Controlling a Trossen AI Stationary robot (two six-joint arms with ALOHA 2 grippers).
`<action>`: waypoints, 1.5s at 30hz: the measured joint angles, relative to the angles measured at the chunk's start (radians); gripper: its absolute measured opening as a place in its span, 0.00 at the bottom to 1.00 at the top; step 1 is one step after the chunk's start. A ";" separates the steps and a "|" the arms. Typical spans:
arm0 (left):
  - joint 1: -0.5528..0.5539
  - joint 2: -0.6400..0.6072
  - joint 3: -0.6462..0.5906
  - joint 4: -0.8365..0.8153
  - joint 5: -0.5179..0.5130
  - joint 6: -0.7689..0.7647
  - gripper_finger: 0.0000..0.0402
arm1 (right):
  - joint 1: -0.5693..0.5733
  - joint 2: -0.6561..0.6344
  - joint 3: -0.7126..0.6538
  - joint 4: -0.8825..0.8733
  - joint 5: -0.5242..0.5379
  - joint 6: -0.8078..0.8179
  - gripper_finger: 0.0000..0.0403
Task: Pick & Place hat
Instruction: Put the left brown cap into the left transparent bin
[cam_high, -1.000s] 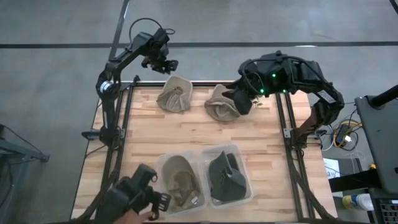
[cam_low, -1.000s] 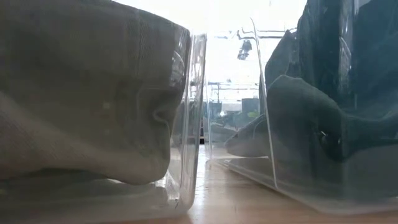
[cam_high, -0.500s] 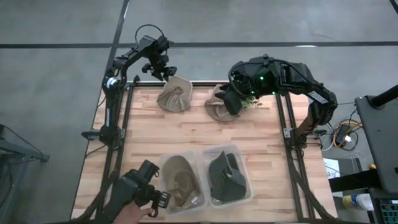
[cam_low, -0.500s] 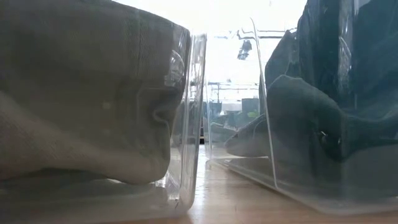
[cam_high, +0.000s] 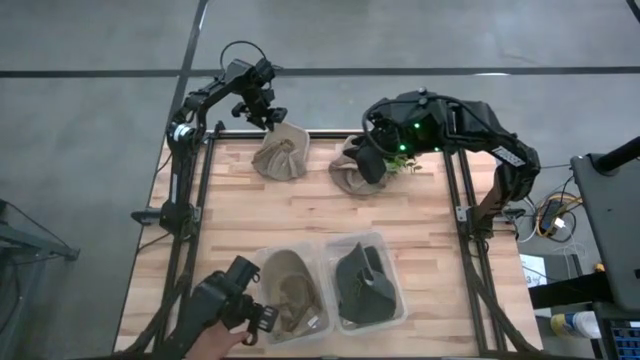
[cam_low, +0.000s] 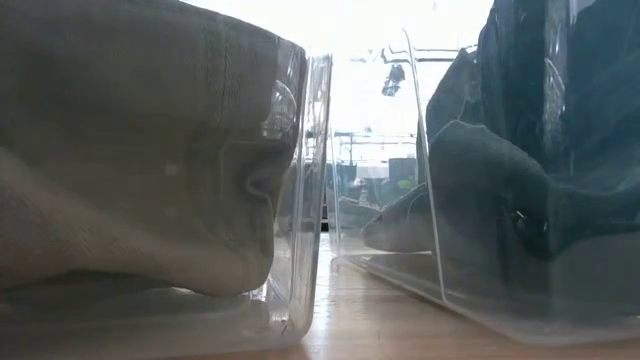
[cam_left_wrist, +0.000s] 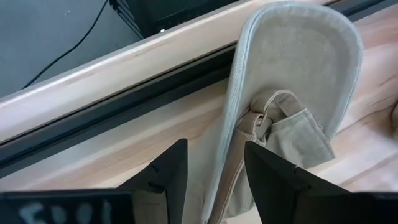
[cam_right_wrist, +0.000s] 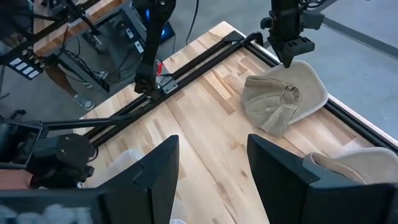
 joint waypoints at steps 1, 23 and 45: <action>0.000 0.000 -0.004 0.008 0.003 -0.006 0.37 | 0.000 0.000 0.000 0.000 0.000 0.000 0.45; 0.002 -0.049 -0.016 -0.030 0.065 -0.039 0.02 | 0.000 0.000 0.000 0.000 0.008 -0.026 0.45; -0.062 -0.583 0.034 -0.060 0.255 -0.435 0.02 | -0.131 0.000 0.000 -0.014 0.080 -0.363 0.45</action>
